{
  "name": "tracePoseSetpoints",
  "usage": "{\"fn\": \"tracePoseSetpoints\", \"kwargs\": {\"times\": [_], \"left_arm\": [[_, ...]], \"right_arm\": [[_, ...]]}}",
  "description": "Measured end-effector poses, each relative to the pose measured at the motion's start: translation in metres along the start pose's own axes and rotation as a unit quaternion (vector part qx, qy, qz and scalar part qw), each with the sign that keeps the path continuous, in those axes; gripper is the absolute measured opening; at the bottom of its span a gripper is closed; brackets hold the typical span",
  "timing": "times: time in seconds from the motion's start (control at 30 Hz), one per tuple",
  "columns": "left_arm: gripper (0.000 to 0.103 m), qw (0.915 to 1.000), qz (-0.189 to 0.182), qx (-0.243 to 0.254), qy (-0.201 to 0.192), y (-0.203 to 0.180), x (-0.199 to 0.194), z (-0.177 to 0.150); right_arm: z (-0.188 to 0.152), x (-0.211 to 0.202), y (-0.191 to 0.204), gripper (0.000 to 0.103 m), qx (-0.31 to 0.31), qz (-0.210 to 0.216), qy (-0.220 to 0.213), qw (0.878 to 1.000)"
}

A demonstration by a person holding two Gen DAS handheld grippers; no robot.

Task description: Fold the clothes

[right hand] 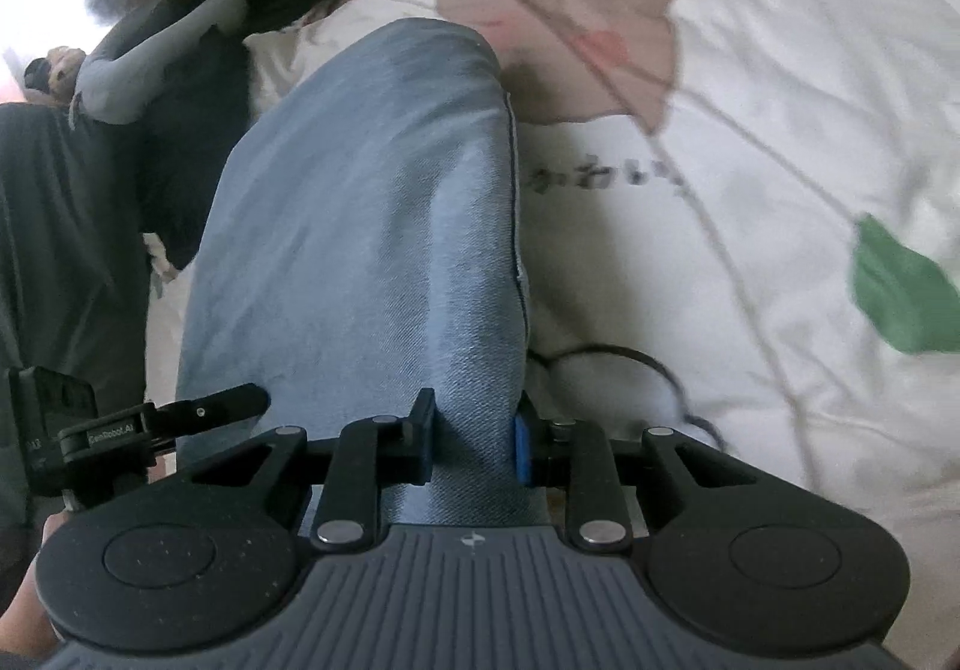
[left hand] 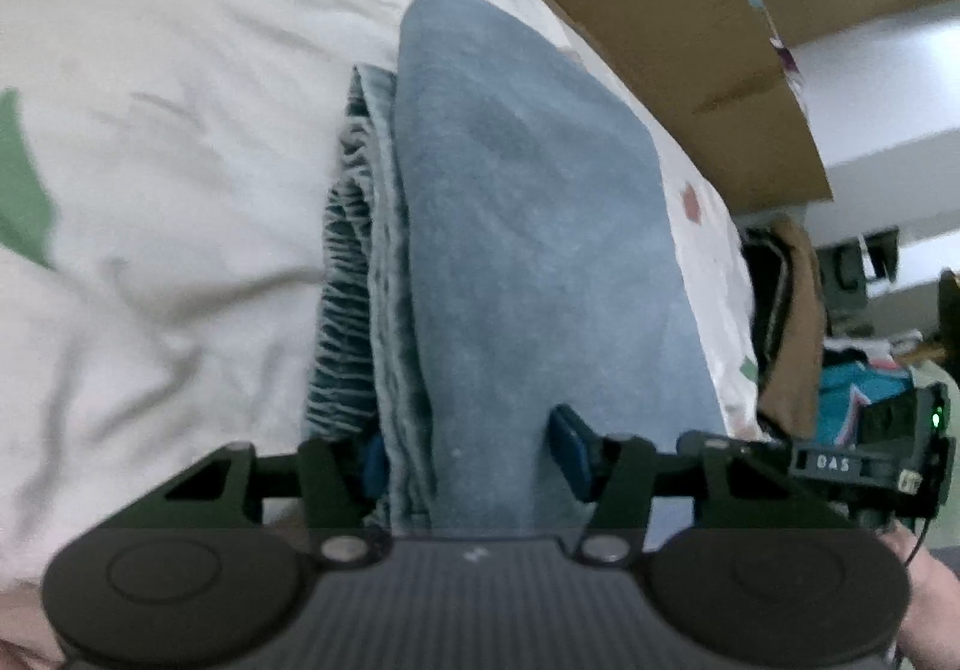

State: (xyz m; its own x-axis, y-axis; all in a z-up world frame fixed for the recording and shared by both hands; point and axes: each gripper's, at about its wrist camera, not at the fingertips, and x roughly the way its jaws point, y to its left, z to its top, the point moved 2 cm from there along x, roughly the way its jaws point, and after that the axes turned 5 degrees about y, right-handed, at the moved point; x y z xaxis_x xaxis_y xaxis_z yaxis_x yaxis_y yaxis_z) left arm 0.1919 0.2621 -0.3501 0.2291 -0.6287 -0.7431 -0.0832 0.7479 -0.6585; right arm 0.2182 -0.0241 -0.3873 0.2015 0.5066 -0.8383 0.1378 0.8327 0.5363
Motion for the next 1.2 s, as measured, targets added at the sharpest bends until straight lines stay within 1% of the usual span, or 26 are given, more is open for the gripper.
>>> {"fn": "tracePoseSetpoints", "kwargs": {"times": [0.1,0.3,0.4,0.5,0.57,0.63,0.73,0.83,0.9,0.93,0.97,1.03,1.07,1.13,1.2], "left_arm": [[0.056,0.9996,-0.017,0.015,0.018,-0.012,0.013,-0.004],[0.056,0.9965,-0.032,0.056,0.052,-0.038,0.036,-0.01],[0.056,0.9947,-0.031,0.072,0.067,-0.044,0.044,-0.018],[0.056,0.9939,-0.012,0.083,0.071,-0.044,0.042,-0.017],[0.055,0.9934,-0.002,0.097,0.062,-0.043,0.034,-0.013],[0.055,0.9924,0.008,0.113,0.048,-0.044,0.022,-0.009],[0.055,0.9915,0.029,0.123,0.029,-0.04,0.004,-0.001],[0.055,0.9912,0.041,0.125,0.012,-0.048,0.0,0.011],[0.054,0.9907,0.046,0.128,0.001,-0.054,-0.002,0.018],[0.053,0.9903,0.043,0.132,-0.006,-0.059,-0.003,0.021],[0.051,0.9903,0.038,0.133,-0.015,-0.066,-0.001,0.025],[0.043,0.9902,0.033,0.133,-0.029,-0.077,0.002,0.031],[0.041,0.9898,0.033,0.134,-0.035,-0.082,0.003,0.033],[0.029,0.9878,0.037,0.143,-0.048,-0.09,0.001,0.038],[0.027,0.9849,0.04,0.16,-0.053,-0.098,0.0,0.041]], "right_arm": [[-0.005,-0.016,-0.011,0.024,0.003,-0.015,-0.003,1.0],[-0.013,-0.031,-0.025,0.025,0.003,-0.064,-0.007,0.998],[-0.017,-0.038,-0.032,0.025,0.003,-0.088,-0.009,0.996],[-0.021,-0.045,-0.039,0.028,0.003,-0.113,-0.011,0.994],[-0.024,-0.05,-0.044,0.03,0.003,-0.129,-0.012,0.992],[-0.023,-0.051,-0.043,0.033,-0.003,-0.131,-0.018,0.991],[-0.016,-0.053,-0.041,0.033,-0.009,-0.133,-0.027,0.991],[-0.008,-0.057,-0.034,0.034,-0.015,-0.135,-0.025,0.99],[0.0,-0.061,-0.027,0.034,-0.016,-0.15,-0.021,0.988],[0.006,-0.062,-0.022,0.034,-0.029,-0.154,-0.018,0.987],[0.013,-0.063,-0.017,0.035,-0.048,-0.159,-0.018,0.986],[0.024,-0.063,-0.01,0.035,-0.077,-0.17,-0.016,0.982],[0.031,-0.061,-0.009,0.035,-0.087,-0.169,-0.009,0.982],[0.045,-0.058,-0.009,0.035,-0.099,-0.166,0.001,0.981],[0.056,-0.053,-0.01,0.035,-0.112,-0.171,0.004,0.979]]}}
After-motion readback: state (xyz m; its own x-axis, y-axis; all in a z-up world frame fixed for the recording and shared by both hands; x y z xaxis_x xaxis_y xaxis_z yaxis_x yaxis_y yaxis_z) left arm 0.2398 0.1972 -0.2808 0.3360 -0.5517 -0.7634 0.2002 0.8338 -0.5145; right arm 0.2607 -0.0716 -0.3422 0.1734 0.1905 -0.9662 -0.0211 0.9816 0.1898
